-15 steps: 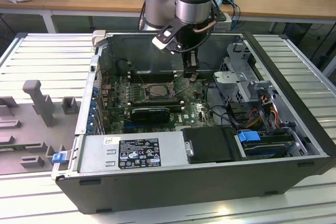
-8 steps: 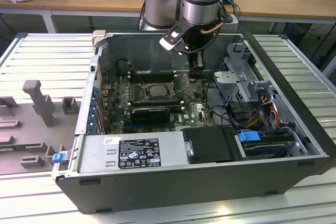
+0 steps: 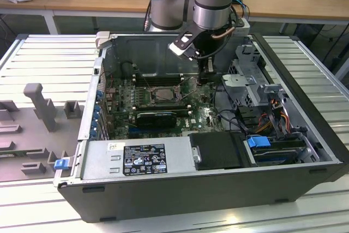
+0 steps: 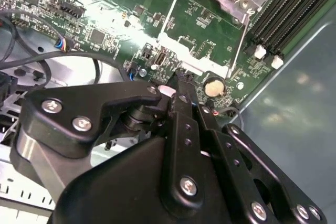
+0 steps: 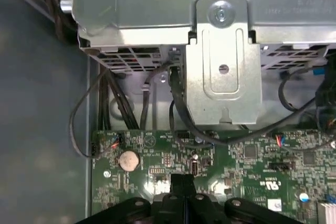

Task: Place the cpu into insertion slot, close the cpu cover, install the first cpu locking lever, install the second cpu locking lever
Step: 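Close the cpu cover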

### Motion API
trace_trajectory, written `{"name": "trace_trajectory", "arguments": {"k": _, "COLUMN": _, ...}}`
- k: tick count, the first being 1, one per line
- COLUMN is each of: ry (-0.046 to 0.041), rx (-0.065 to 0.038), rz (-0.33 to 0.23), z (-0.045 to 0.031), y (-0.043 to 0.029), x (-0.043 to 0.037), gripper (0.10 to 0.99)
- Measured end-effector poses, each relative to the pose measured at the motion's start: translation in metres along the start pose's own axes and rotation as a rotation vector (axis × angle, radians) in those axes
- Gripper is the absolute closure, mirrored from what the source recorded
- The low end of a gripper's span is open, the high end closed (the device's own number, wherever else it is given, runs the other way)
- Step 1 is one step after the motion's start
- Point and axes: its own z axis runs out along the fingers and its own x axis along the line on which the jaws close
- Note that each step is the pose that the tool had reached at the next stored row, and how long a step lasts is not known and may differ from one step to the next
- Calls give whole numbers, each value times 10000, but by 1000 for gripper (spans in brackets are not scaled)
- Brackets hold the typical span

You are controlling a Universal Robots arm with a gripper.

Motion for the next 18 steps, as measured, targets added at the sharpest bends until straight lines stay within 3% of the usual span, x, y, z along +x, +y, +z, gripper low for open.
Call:
{"name": "trace_trajectory", "arguments": {"k": 2, "ry": -1, "rx": 164, "rz": 5, "z": 1, "y": 0, "x": 0, "gripper": 980}}
{"name": "trace_trajectory", "arguments": {"k": 3, "ry": -5, "rx": 314, "rz": 9, "z": 1, "y": -1, "x": 0, "gripper": 980}}
{"name": "trace_trajectory", "arguments": {"k": 18, "ry": -3, "rx": 331, "rz": 10, "z": -7, "y": -111, "x": -2, "gripper": 980}}
